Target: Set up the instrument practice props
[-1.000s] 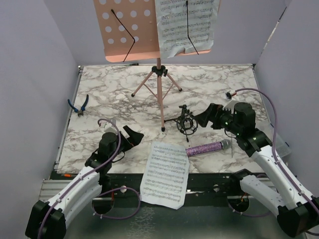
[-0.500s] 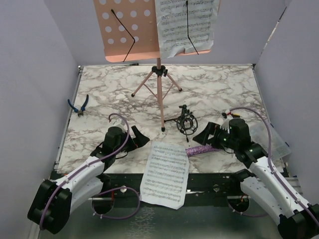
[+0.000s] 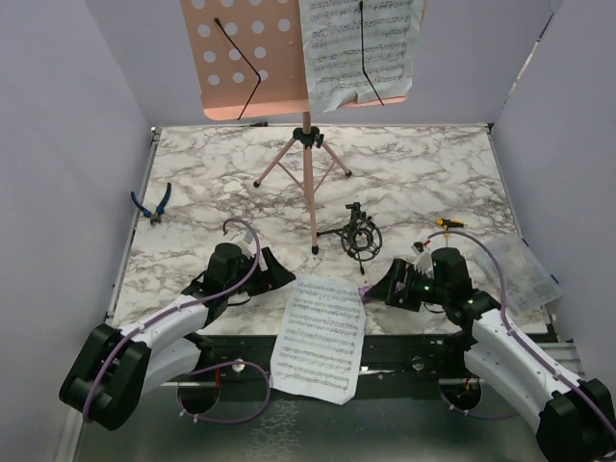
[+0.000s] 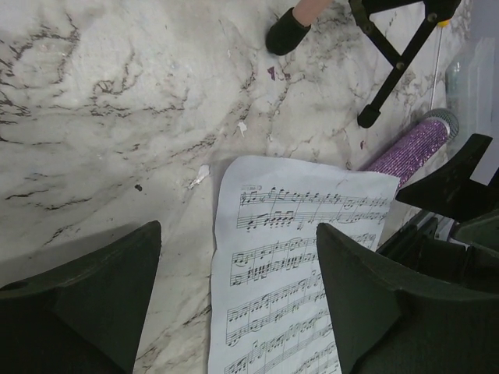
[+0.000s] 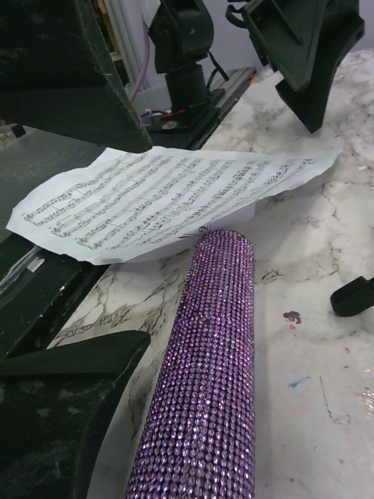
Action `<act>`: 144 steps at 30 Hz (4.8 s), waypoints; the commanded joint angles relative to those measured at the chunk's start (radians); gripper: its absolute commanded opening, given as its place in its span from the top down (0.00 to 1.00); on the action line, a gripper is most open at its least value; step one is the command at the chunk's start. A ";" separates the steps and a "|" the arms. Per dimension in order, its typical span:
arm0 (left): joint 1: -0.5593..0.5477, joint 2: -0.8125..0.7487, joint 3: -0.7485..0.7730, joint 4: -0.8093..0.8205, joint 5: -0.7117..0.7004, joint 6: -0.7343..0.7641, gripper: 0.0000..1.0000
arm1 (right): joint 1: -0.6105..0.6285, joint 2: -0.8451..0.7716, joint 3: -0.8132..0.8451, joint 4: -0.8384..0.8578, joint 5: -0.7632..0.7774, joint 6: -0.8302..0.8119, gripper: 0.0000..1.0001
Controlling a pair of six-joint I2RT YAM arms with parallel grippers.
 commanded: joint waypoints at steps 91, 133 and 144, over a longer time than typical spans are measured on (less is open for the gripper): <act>-0.142 -0.298 0.315 -0.187 0.169 0.666 0.05 | 0.413 0.329 0.397 0.129 -0.206 -0.417 0.99; -0.142 -0.230 0.359 -0.260 0.516 0.828 0.23 | 0.413 0.327 0.471 0.178 -0.318 -0.423 0.99; -0.142 -0.392 0.344 -0.260 0.132 0.921 0.11 | 0.413 0.310 0.460 0.209 -0.172 -0.379 1.00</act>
